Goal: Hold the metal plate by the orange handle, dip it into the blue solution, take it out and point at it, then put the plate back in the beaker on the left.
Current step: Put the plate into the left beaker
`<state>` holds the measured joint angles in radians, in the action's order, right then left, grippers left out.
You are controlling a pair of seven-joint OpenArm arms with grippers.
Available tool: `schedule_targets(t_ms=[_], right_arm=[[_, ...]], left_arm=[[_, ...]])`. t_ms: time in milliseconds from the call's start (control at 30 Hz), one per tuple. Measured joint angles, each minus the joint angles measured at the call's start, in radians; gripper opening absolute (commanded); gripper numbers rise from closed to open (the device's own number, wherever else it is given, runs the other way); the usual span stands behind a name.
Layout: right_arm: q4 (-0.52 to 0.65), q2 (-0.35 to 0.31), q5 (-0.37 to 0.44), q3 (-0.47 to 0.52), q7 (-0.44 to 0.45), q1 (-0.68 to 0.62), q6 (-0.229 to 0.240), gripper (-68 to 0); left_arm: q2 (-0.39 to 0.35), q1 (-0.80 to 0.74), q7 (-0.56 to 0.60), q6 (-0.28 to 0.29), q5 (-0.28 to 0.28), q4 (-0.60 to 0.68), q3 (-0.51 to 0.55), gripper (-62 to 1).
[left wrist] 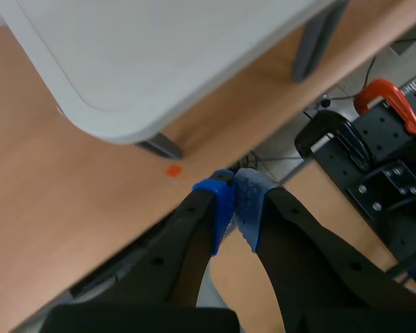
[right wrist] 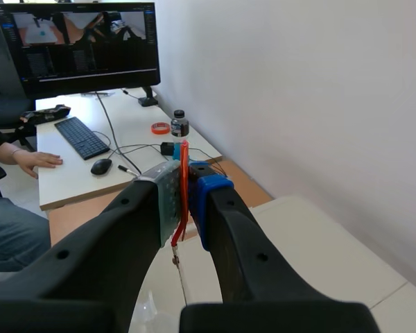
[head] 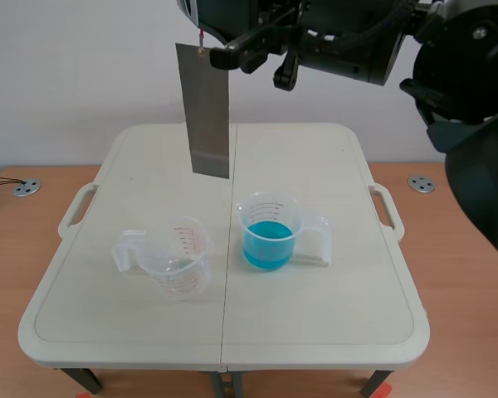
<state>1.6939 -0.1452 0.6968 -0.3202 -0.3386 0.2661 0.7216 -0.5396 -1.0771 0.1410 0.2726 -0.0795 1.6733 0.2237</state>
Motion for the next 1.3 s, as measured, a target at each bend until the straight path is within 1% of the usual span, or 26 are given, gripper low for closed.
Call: schedule_targets(t_ms=[133, 267, 367, 433, 467, 600, 700, 933, 1300], right_arm=[[0.000, 0.040, -0.024, -0.032, -0.003, 0.005, 0.000, -66.3], [0.000, 0.073, -0.056, -0.070, -0.008, 0.005, -0.002, -66.2], [0.000, 0.089, -0.081, -0.095, -0.008, 0.005, -0.004, -66.3], [0.000, 0.096, -0.087, -0.112, -0.008, 0.005, -0.021, -66.3], [0.000, 0.101, -0.102, -0.119, -0.008, 0.005, -0.026, -66.3], [0.000, 0.118, -0.129, -0.136, -0.008, 0.005, -0.026, -66.3], [-0.004, 0.132, -0.132, -0.147, -0.008, 0.005, -0.026, -66.3], [-0.076, 0.170, -0.137, -0.153, -0.008, 0.005, -0.026, -66.3], [-0.188, 0.179, -0.140, -0.153, -0.007, 0.005, -0.026, -66.3]], left_arm=[[0.003, -0.040, 0.019, 0.001, 0.000, -0.017, 0.000, -56.4], [0.008, -0.039, 0.045, 0.000, 0.000, -0.076, -0.001, -56.4], [0.008, -0.039, 0.066, 0.000, 0.000, -0.129, -0.001, -56.4], [0.008, -0.039, 0.080, 0.000, 0.000, -0.161, -0.001, -56.4], [0.008, -0.039, 0.091, 0.000, 0.000, -0.175, -0.001, -56.4], [0.008, -0.038, 0.126, 0.000, 0.000, -0.223, -0.001, -56.4], [0.008, -0.036, 0.147, 0.000, 0.000, -0.251, -0.001, -56.4], [0.008, -0.036, 0.171, 0.000, 0.017, -0.278, -0.001, -56.4], [0.008, -0.036, 0.171, 0.000, 0.018, -0.278, -0.001, -56.4]])
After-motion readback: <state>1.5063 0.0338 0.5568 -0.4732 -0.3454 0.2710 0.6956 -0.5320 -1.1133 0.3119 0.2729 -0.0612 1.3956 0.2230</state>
